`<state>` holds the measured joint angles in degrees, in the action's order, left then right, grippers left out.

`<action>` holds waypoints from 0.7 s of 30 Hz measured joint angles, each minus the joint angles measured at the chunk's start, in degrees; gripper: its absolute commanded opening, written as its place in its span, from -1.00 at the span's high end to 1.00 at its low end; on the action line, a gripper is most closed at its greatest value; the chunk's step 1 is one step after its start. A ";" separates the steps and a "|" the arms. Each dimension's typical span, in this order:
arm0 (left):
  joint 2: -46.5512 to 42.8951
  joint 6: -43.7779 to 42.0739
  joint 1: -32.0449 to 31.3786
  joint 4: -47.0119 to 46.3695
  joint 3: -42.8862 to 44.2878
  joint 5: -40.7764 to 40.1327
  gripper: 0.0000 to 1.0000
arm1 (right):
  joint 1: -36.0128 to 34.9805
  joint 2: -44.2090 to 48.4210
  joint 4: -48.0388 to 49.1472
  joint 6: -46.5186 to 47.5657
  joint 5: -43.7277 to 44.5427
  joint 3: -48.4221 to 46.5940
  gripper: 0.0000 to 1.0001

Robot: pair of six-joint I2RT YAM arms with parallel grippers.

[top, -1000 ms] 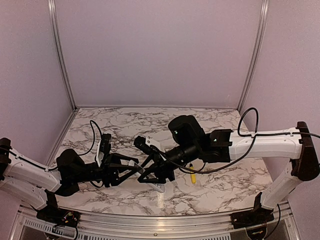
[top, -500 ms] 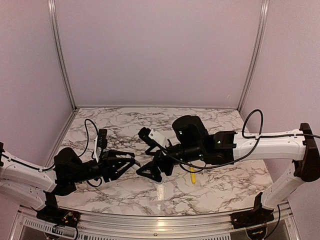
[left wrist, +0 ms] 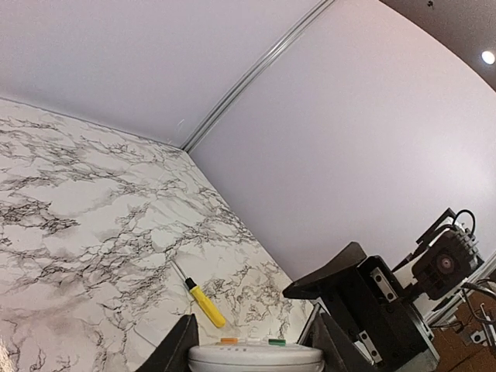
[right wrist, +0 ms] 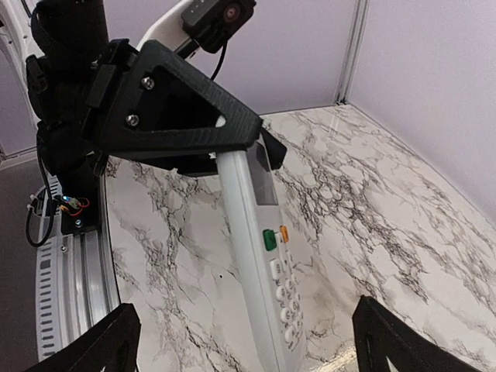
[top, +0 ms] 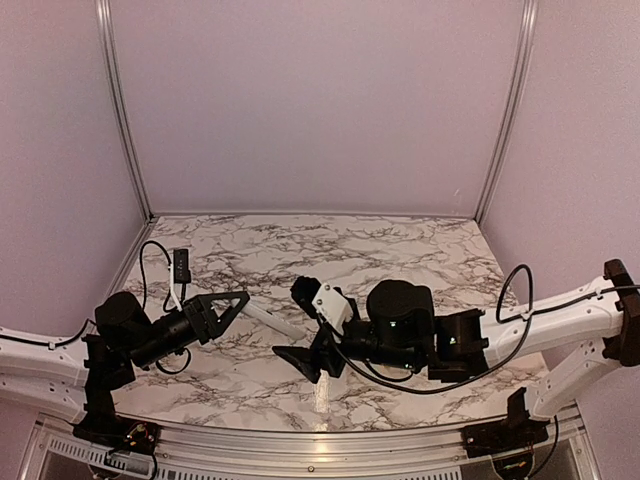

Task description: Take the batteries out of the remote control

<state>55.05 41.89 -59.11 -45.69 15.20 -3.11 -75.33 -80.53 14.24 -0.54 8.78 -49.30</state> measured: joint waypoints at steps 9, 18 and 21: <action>-4.70 3.56 0.00 5.81 0.00 -4.79 0.68 | -3.80 -3.08 11.54 4.09 6.23 1.42 -0.76; -9.09 4.46 0.00 7.76 -0.44 -7.43 0.68 | -3.85 -7.48 16.61 5.79 7.04 1.99 -0.79; -9.64 4.66 0.00 8.66 -0.46 -7.30 0.68 | -3.85 -8.61 17.25 6.88 8.87 1.97 -0.84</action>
<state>45.41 46.54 -59.11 -37.04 14.74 -10.41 -79.18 -89.14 31.48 6.35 17.65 -47.33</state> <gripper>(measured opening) 0.475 0.904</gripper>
